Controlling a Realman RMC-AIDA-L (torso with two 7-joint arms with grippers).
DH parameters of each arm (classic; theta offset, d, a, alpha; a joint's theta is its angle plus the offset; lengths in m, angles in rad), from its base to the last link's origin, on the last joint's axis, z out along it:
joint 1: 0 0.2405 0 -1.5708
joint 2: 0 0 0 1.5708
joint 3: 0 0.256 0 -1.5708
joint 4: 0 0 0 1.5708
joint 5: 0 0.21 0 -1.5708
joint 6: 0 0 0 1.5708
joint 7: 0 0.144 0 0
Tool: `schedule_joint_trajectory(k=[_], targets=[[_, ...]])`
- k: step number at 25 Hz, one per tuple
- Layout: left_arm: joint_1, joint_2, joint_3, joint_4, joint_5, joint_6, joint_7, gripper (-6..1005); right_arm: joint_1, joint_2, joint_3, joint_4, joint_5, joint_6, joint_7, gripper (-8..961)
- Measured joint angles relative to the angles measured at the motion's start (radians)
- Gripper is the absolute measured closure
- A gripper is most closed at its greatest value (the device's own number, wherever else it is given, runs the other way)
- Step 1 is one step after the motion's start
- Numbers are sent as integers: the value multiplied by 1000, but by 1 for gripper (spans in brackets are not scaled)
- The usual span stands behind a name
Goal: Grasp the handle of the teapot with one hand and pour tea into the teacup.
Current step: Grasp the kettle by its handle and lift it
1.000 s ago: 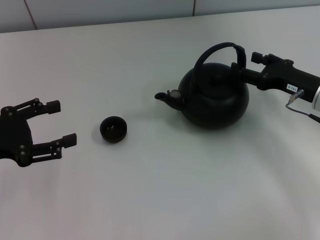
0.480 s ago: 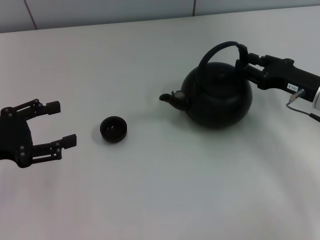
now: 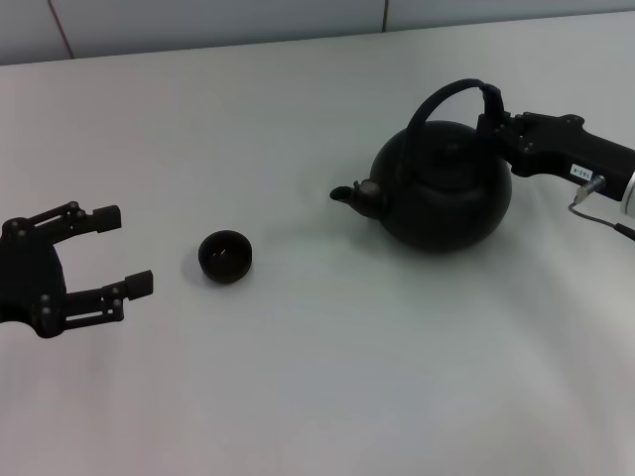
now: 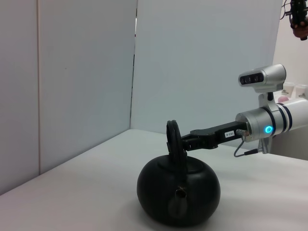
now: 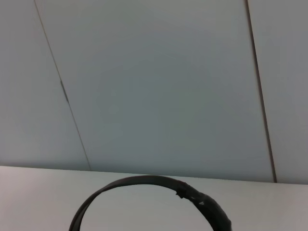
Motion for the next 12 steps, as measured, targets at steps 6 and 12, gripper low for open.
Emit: schedule_joint_trajectory(k=[6,12], targets=[[1,0,0,-1,0,0,0,144,0,0,0,0,0,0,0,819],[1,-1,0,-1,0,-1,-1,144,5,-1,0,-2,0,-1,-1,820]])
